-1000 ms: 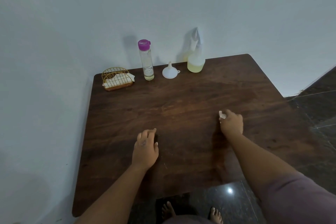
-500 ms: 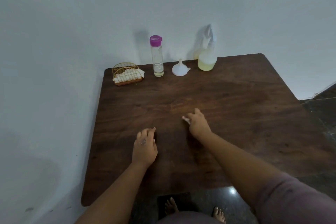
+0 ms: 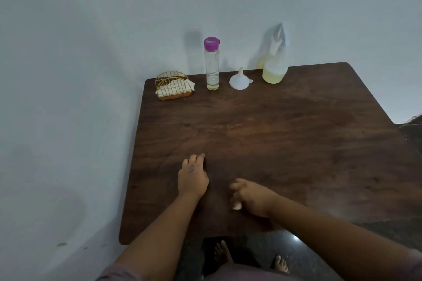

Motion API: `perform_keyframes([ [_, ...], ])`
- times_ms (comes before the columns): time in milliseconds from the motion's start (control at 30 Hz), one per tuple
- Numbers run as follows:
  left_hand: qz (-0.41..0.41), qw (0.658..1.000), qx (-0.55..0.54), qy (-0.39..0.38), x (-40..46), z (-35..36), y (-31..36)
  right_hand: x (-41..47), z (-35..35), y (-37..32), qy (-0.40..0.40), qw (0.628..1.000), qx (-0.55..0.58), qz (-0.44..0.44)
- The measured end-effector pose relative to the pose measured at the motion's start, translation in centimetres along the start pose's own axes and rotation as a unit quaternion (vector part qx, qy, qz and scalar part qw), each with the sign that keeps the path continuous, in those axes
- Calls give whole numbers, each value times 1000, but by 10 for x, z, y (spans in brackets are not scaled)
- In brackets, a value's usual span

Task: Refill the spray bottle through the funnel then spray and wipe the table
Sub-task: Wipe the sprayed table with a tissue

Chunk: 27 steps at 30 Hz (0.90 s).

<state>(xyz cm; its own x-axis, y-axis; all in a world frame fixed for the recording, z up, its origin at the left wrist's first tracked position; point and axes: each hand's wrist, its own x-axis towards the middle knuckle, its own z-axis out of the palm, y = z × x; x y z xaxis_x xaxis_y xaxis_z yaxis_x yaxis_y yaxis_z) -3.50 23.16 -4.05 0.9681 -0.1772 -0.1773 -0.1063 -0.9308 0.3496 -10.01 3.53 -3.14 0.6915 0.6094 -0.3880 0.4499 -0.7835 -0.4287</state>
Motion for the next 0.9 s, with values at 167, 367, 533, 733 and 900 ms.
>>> perform_keyframes([
  [167,28,999,-15,8,-12,7,14,-36,-35,63,62,980,20,187],
  [367,46,998,-30,14,-33,16,25,0,-32,25,155,956,52,245],
  [533,41,997,-65,-22,-60,25,26,-1,-9,-16,73,990,-20,118],
  [733,27,997,-75,-20,-104,40,60,-91,26,12,70,993,-46,84],
  [900,68,993,-87,-44,-133,60,113,-175,35,70,194,906,124,354],
])
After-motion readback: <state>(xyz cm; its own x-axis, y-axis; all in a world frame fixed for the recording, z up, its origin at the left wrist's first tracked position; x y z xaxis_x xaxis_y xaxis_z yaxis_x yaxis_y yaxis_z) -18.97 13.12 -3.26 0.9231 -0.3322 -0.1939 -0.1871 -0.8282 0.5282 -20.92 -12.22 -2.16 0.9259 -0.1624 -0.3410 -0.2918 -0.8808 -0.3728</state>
